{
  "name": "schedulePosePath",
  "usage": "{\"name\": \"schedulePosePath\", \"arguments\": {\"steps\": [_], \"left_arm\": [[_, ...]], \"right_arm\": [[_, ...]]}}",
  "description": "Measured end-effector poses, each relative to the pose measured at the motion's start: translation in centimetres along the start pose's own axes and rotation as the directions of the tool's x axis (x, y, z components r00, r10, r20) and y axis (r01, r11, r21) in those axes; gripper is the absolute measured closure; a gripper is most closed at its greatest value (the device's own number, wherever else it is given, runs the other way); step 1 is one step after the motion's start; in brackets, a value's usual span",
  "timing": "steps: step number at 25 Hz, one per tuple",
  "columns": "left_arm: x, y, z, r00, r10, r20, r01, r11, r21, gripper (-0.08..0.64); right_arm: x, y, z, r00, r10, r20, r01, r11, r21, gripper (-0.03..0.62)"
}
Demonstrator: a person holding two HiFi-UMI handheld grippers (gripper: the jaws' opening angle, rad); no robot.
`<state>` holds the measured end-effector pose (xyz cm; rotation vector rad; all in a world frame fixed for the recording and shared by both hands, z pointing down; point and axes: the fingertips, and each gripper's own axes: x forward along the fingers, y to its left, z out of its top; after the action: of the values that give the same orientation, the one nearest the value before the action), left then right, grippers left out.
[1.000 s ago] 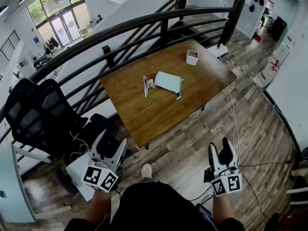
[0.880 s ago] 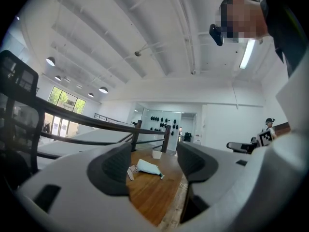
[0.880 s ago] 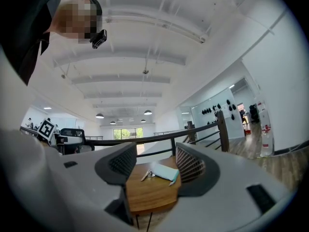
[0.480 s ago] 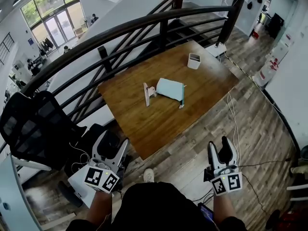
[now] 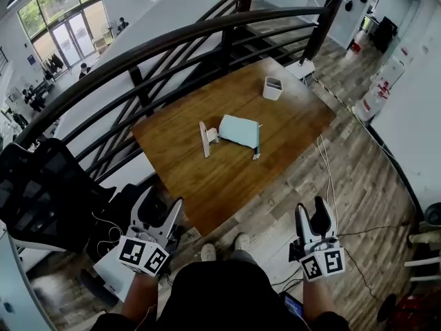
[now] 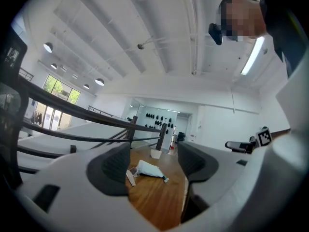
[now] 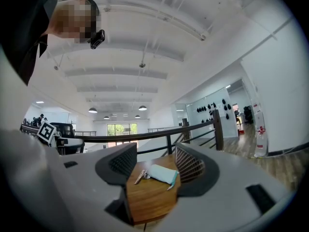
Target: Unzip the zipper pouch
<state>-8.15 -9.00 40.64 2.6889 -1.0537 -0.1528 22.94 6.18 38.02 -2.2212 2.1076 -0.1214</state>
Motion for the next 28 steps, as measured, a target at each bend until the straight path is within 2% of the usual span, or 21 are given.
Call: {"name": "schedulePosePath", "arguments": {"steps": [8,16,22,28], "left_arm": [[3.1,1.4,-0.3,1.0,0.02,-0.015,-0.02,1.0,-0.002,0.259],[6.8,1.8,-0.5,0.998,0.06,-0.026,-0.06,0.998,0.013,0.259],[8.7,2.5,0.0,0.995,0.091,-0.037,-0.091,0.996,0.018,0.259],[10.2,3.6,-1.0,0.988,0.139,-0.065,-0.138,0.99,0.025,0.261]], "right_arm": [[4.2,-1.0,-0.9,0.999,0.048,-0.01,-0.048,0.999,-0.014,0.367],[11.6,-4.1,-4.3,0.988,0.116,-0.1,-0.121,0.992,-0.04,0.376],[16.8,-5.2,-8.0,0.966,0.15,-0.21,-0.16,0.986,-0.035,0.38],[22.5,-7.6,-13.7,0.928,0.086,-0.363,-0.099,0.995,-0.017,0.407]]}}
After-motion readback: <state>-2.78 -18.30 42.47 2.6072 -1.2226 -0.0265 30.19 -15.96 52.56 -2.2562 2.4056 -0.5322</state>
